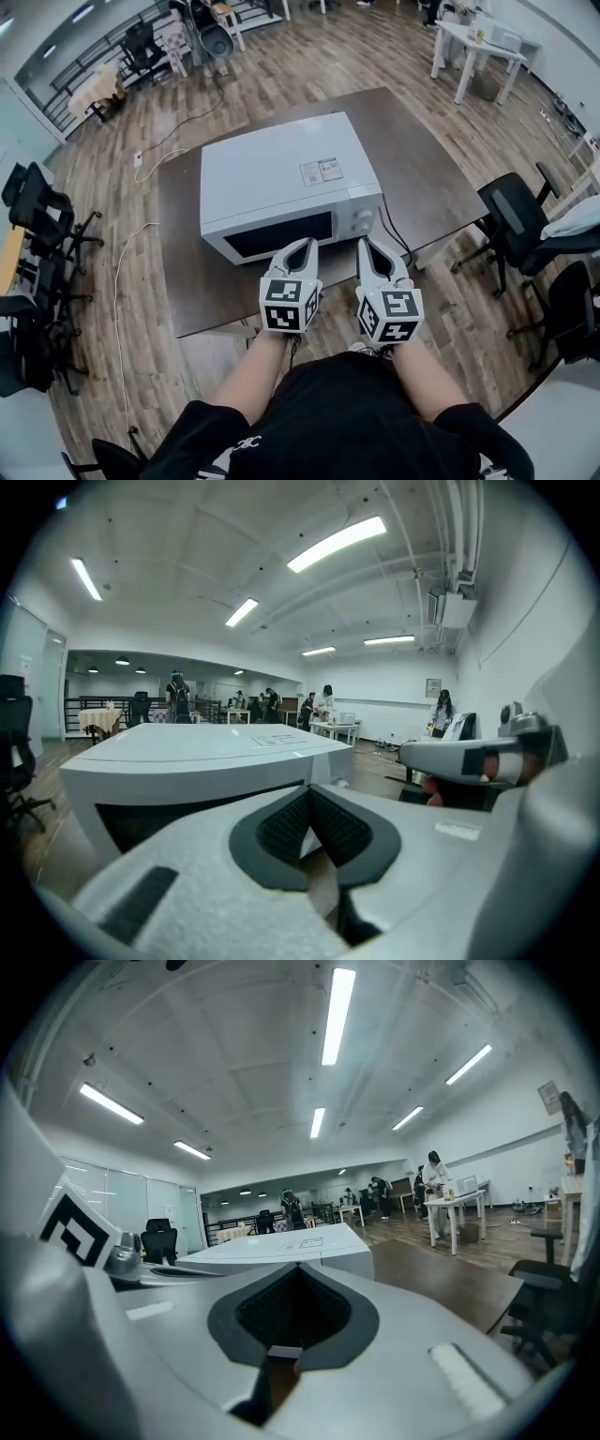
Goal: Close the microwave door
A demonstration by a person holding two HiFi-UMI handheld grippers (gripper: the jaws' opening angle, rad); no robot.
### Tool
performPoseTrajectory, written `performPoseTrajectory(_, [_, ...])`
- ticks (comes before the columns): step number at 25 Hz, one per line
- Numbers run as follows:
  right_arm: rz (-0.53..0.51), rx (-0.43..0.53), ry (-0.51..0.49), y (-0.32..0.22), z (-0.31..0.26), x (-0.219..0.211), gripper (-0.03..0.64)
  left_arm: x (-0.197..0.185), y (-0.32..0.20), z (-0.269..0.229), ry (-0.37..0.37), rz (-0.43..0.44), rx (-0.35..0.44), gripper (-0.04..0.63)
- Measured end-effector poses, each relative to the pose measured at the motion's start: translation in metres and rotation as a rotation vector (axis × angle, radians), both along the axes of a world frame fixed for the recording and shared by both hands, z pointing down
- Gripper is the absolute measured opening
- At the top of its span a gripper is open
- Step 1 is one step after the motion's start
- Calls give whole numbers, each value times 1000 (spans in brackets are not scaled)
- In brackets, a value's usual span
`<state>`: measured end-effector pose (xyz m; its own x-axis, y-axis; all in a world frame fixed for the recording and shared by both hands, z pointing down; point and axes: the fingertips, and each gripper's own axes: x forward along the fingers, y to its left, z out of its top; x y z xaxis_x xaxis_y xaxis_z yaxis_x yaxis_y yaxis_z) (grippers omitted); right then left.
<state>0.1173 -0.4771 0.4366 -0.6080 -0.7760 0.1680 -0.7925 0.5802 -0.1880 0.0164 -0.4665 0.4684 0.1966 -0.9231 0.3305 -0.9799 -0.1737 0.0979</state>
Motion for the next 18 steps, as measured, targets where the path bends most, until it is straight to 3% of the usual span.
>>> performPoseTrajectory(10, [-41,-21,34,25,17,-48,7,-63,49,-2,10,-101,-5,9])
performPoseTrajectory(18, [-62,-20,67,34,19,-65,8,-81,61,-1,28,-117,8,9])
